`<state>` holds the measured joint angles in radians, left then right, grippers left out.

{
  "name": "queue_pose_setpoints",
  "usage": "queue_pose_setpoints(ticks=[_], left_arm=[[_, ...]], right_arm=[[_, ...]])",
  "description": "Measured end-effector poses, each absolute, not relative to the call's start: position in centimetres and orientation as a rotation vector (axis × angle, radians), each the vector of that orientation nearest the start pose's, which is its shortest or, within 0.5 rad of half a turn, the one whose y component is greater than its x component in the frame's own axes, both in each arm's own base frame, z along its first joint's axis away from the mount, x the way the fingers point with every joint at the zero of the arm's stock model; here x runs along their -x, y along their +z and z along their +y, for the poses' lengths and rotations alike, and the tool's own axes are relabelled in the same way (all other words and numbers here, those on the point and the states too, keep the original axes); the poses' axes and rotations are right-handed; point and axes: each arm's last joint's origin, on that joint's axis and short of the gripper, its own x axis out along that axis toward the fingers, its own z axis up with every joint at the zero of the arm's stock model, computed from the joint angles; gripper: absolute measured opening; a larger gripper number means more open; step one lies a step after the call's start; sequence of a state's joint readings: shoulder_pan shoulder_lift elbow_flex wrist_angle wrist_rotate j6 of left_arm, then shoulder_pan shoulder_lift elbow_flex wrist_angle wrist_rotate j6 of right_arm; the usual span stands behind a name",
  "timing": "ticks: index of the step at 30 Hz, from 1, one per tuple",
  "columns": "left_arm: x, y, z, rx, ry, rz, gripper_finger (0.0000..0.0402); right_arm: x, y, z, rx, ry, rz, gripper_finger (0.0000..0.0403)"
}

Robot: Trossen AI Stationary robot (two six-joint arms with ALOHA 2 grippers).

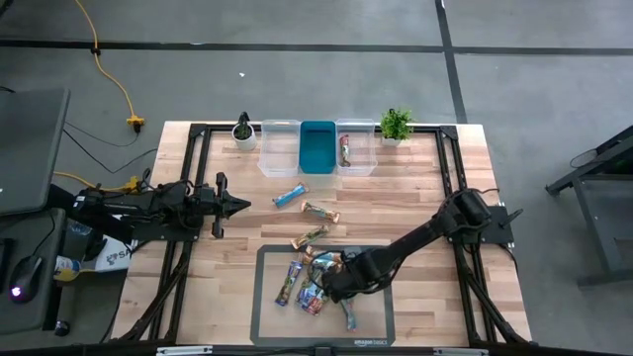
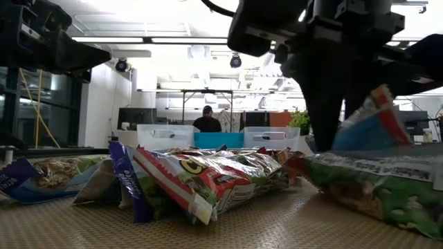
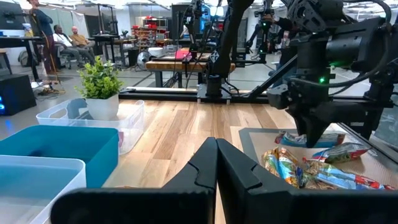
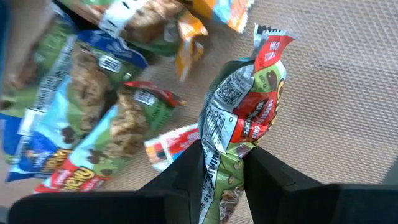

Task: Pick and place Granola Bars by type
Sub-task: Put the red granola bar into the right transparent bin

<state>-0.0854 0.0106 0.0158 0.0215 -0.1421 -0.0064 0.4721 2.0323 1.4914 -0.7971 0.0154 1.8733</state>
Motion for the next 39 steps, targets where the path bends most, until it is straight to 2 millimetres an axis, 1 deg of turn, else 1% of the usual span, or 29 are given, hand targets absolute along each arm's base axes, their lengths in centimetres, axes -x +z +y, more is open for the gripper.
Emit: queue_pose_setpoints(ticks=[5, 15, 21, 28, 32, 36, 39], left_arm=[[-9.7, 17.0, -0.4, 0.009, 0.056, -0.027, 0.0001], [-9.7, 17.0, -0.4, 0.01, 0.056, -0.027, 0.0001], [-9.7, 17.0, -0.4, 0.009, 0.056, -0.026, 0.0001], [-9.7, 17.0, -0.4, 0.01, 0.055, -0.027, 0.0001], [-9.7, 17.0, -0.4, 0.009, 0.055, -0.027, 0.0001], [-9.7, 17.0, -0.4, 0.009, 0.055, -0.027, 0.0001], [-9.7, 17.0, -0.4, 0.01, 0.055, -0.026, 0.0001]], right_arm=[[-35.8, 18.3, 18.4, -1.175, -0.8, 1.076, 0.0084], [-35.3, 23.2, 17.9, -0.977, -0.665, 0.753, 0.0084], [-35.4, 25.6, 17.6, -0.799, -0.571, 0.605, 0.0084], [-36.1, 28.1, 17.5, -0.513, -0.474, 0.425, 0.0084], [-36.4, 29.9, 17.0, -0.382, -0.445, 0.337, 0.0084], [-36.3, 32.3, 15.9, -0.292, -0.448, 0.243, 0.0084], [-35.8, 34.3, 15.1, -0.197, -0.467, 0.179, 0.0084]])
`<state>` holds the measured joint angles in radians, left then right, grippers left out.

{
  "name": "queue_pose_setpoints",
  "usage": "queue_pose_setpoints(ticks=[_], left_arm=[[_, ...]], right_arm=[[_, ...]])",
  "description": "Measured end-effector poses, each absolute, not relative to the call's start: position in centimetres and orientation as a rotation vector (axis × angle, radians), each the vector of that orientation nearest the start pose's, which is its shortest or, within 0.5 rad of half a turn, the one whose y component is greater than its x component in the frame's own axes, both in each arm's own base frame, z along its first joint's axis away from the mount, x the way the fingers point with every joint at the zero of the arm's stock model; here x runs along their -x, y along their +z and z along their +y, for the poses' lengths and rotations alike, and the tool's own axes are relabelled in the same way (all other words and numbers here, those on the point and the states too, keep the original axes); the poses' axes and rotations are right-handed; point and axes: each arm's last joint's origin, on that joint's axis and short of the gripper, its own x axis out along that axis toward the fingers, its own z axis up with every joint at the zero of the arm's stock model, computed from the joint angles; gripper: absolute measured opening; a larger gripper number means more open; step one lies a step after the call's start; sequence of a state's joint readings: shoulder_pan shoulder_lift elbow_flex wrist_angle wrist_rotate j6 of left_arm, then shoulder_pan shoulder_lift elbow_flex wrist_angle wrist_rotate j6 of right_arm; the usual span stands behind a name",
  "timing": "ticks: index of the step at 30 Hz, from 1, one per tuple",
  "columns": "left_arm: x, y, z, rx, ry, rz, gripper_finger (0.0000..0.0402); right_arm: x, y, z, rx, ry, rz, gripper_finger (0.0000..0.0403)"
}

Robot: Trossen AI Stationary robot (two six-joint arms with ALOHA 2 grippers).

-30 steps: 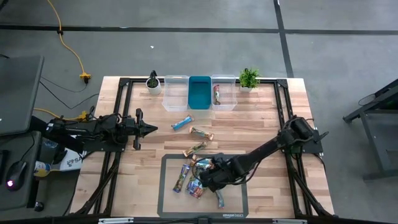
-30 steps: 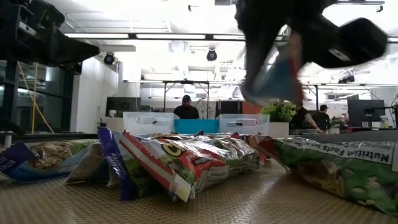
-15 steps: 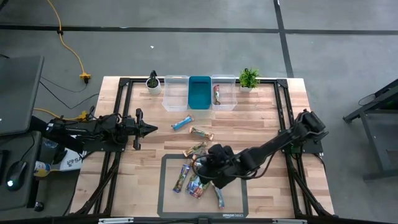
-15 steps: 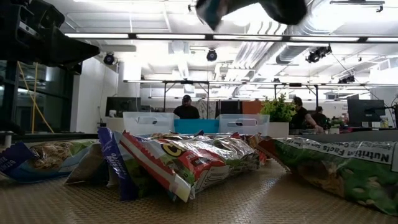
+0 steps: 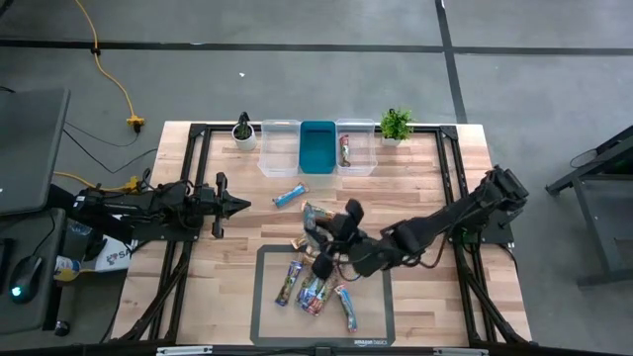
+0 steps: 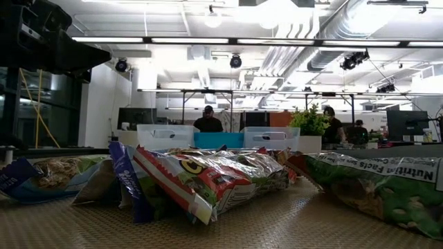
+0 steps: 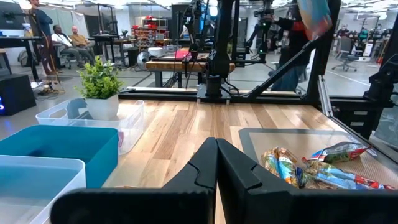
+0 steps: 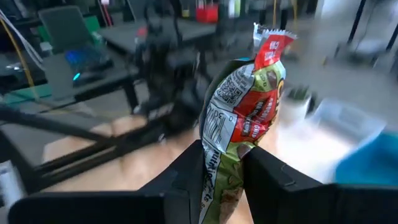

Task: Pick and place Granola Bars by type
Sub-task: Put the red granola bar into the right transparent bin

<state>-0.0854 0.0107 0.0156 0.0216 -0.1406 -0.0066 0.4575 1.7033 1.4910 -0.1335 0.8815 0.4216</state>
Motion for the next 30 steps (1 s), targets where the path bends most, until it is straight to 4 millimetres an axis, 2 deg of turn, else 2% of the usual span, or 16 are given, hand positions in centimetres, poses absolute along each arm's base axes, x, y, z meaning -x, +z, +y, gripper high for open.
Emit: queue_pose_setpoints(ticks=[6, 14, 22, 30], left_arm=[[-9.7, 17.0, -0.4, 0.009, 0.055, -0.026, 0.0001], [-9.7, 17.0, -0.4, 0.01, 0.055, -0.026, 0.0001], [-9.7, 17.0, -0.4, 0.01, 0.055, -0.027, 0.0001], [-9.7, 17.0, -0.4, 0.009, 0.054, -0.026, 0.0001]], right_arm=[[-34.2, 38.9, 12.5, -0.021, -0.523, 0.072, 0.0084], [-32.4, 42.4, 7.5, 0.115, -0.698, 0.045, 0.0084], [-32.2, 43.5, 1.2, 0.117, -0.799, 0.029, 0.0084], [-32.2, 42.7, -5.2, 0.002, -0.821, 0.049, 0.0084]])
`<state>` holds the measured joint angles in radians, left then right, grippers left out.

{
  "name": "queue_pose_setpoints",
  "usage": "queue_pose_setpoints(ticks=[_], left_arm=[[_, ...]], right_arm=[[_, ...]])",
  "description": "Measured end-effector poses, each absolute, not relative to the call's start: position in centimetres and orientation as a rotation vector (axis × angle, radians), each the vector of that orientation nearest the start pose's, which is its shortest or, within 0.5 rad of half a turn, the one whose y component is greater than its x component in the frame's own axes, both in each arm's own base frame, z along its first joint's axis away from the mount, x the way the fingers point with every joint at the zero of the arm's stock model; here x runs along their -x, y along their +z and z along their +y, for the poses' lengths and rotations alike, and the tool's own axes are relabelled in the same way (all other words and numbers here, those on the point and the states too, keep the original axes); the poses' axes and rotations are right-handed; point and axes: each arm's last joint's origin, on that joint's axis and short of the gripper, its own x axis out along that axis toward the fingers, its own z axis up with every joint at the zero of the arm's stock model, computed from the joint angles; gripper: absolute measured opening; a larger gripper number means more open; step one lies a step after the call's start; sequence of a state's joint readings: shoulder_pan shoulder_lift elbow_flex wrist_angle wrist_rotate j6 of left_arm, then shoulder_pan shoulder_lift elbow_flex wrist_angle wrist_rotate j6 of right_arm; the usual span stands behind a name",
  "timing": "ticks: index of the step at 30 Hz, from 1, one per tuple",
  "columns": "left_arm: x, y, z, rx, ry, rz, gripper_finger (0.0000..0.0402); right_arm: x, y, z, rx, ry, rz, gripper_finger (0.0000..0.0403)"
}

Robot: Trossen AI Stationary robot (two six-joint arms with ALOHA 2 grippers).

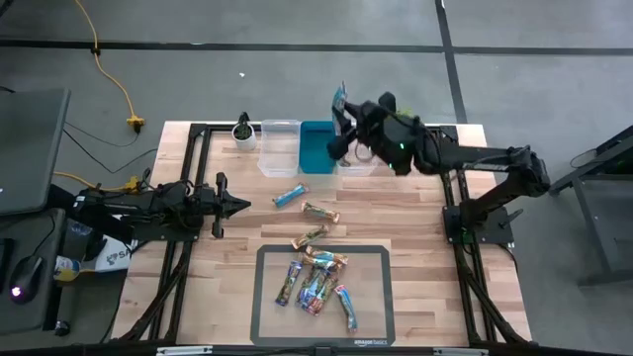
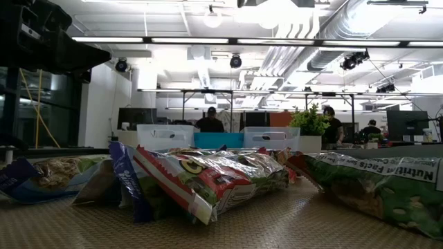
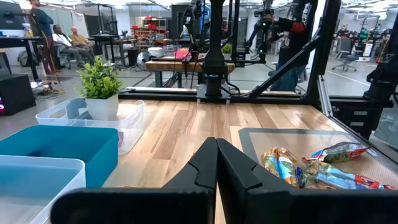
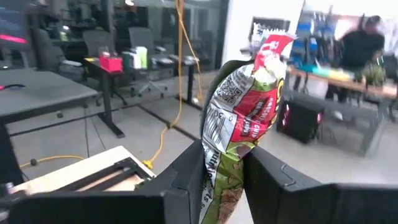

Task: Pick and place Granola Bars by type
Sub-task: Put the red granola bar into the right transparent bin

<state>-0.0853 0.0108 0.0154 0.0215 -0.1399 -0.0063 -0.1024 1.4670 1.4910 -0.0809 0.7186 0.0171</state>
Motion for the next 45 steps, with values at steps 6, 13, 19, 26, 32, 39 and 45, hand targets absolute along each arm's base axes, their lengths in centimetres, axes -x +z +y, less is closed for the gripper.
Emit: queue_pose_setpoints(ticks=[6, 13, 19, 26, 32, 39, 45], left_arm=[[-9.7, 17.0, -0.4, 0.01, 0.054, -0.027, 0.0001], [-9.7, 17.0, -0.4, 0.009, 0.054, -0.026, 0.0001], [-9.7, 17.0, -0.4, 0.009, 0.054, -0.027, 0.0001], [-9.7, 17.0, -0.4, 0.009, 0.054, -0.026, 0.0001], [-9.7, 17.0, -0.4, 0.01, 0.054, -0.027, 0.0001], [-9.7, 17.0, -0.4, 0.009, 0.054, -0.027, 0.0001], [-9.7, 17.0, -0.4, 0.009, 0.054, -0.026, 0.0001]], right_arm=[[-31.2, 41.5, -9.7, -0.136, -0.869, 0.113, 0.0084], [-29.4, 39.9, -14.1, -0.311, -0.928, 0.198, 0.0084], [-29.3, 38.1, -16.8, -0.396, -0.935, 0.275, 0.0084], [-30.4, 34.3, -19.1, -0.496, -0.966, 0.42, 0.0084], [-30.6, 30.7, -20.7, -0.612, -1.018, 0.583, 0.0084], [-31.4, 27.0, -21.6, -0.695, -1.028, 0.736, 0.0084], [-31.9, 24.7, -21.8, -0.735, -1.038, 0.827, 0.0084]])
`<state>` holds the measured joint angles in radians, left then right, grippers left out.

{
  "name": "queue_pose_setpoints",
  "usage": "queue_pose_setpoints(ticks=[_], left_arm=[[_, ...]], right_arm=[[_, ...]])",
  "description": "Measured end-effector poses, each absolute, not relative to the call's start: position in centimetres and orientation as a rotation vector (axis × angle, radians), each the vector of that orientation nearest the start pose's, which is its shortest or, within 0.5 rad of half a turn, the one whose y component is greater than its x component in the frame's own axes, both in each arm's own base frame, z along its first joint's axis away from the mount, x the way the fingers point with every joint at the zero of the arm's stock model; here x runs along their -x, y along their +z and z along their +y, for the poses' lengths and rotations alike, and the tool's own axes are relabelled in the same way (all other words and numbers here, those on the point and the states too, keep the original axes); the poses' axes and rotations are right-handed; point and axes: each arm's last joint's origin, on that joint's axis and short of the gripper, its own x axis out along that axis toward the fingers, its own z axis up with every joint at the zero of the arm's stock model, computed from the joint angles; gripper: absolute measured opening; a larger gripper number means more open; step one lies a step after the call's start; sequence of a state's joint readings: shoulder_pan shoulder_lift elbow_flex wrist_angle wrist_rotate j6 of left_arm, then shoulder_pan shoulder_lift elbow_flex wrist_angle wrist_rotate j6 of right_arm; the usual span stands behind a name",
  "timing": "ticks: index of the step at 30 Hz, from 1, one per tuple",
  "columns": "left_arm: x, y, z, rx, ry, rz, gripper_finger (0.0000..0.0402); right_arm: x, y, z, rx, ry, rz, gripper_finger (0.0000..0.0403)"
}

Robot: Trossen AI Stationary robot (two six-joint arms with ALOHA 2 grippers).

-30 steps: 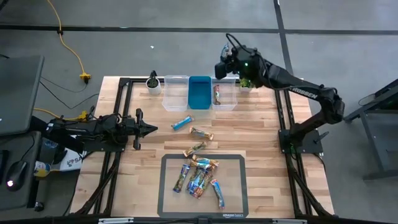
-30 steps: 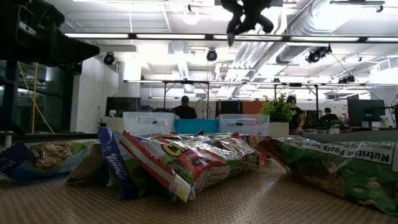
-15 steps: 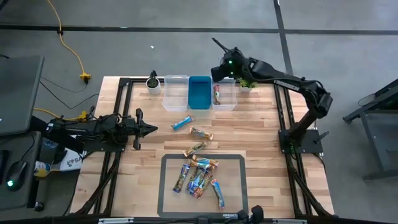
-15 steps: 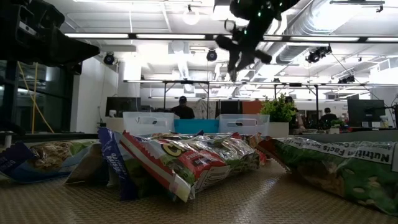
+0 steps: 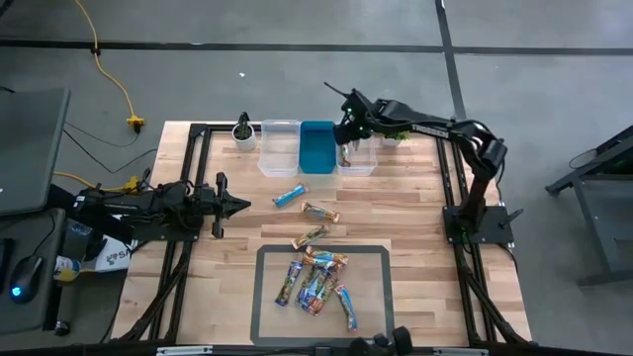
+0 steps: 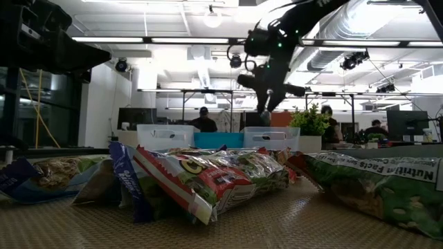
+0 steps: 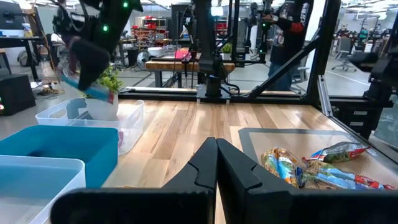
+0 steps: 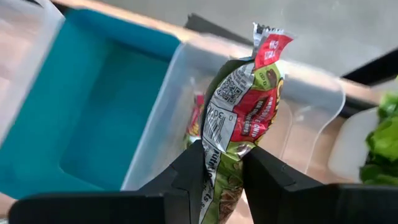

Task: Pick and place Granola Bars by type
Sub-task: Put the red granola bar into the right transparent bin

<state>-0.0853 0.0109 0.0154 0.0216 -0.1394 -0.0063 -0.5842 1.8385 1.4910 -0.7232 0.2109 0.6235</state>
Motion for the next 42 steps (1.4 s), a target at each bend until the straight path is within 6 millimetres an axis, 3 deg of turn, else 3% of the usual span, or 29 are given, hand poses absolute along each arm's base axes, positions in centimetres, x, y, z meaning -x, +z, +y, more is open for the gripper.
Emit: queue_pose_setpoints(ticks=[16, 36, 42], left_arm=[[-9.7, 17.0, -0.4, 0.009, 0.054, -0.027, 0.0001], [-9.7, 17.0, -0.4, 0.01, 0.054, -0.027, 0.0001], [-9.7, 17.0, -0.4, 0.009, 0.054, -0.026, 0.0001]], right_arm=[[-32.6, 21.5, -22.0, -0.808, -1.053, 0.941, 0.0084], [-32.0, 21.0, -21.7, -0.836, -1.077, 1.019, 0.0084], [-32.6, 19.7, -21.9, -0.881, -1.037, 1.037, 0.0084]])
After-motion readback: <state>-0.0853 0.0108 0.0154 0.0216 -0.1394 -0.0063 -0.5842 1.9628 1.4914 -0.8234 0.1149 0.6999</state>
